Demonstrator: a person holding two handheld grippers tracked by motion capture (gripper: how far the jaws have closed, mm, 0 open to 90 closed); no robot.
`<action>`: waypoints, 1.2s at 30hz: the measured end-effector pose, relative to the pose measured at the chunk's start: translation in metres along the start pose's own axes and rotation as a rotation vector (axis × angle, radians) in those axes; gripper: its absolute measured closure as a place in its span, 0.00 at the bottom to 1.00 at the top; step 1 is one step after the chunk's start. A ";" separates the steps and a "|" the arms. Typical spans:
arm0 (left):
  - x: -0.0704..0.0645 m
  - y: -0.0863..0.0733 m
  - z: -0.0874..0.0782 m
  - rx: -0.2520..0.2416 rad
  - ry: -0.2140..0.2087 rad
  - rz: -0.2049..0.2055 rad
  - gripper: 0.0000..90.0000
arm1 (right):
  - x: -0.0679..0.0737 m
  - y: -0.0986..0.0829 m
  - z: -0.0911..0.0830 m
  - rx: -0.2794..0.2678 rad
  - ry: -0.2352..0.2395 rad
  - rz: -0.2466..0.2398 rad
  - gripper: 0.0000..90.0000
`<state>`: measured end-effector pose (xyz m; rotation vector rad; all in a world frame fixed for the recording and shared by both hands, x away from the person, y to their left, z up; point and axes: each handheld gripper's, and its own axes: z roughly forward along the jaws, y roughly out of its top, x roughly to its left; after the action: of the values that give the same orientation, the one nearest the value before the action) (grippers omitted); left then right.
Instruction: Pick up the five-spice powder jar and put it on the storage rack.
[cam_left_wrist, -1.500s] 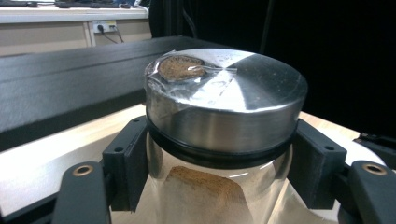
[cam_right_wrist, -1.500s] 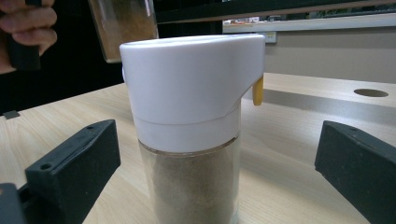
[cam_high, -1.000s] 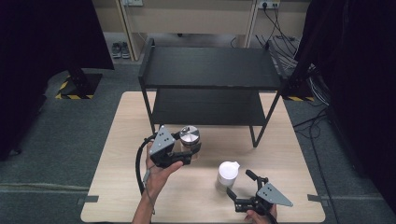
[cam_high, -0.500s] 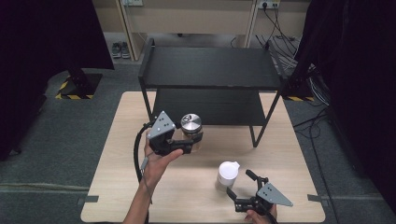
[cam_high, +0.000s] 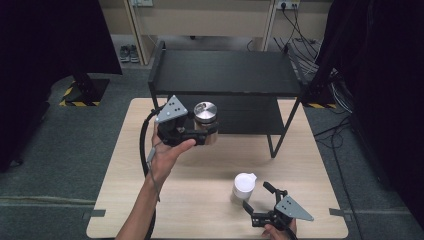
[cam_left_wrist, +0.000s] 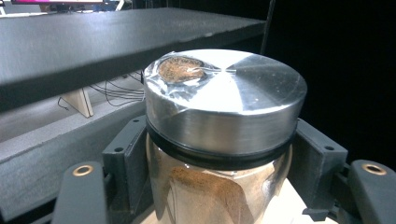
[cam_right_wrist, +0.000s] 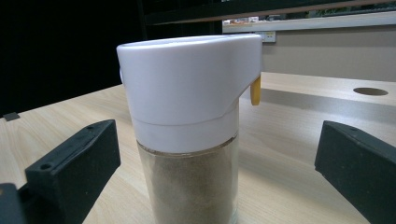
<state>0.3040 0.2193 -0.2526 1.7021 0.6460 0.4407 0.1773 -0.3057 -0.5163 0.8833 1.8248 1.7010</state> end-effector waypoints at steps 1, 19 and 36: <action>0.001 0.003 0.000 0.002 -0.002 0.001 0.34 | 0.000 0.000 0.000 0.000 -0.001 0.001 0.00; 0.018 0.052 0.003 -0.009 -0.035 -0.014 0.34 | 0.000 0.000 0.000 -0.003 0.000 0.008 0.00; 0.019 0.101 0.014 0.010 0.016 -0.008 0.34 | -0.001 0.000 0.000 -0.003 0.002 0.006 0.00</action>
<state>0.3452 0.2065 -0.1588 1.7067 0.6673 0.4463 0.1777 -0.3062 -0.5168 0.8871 1.8219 1.7093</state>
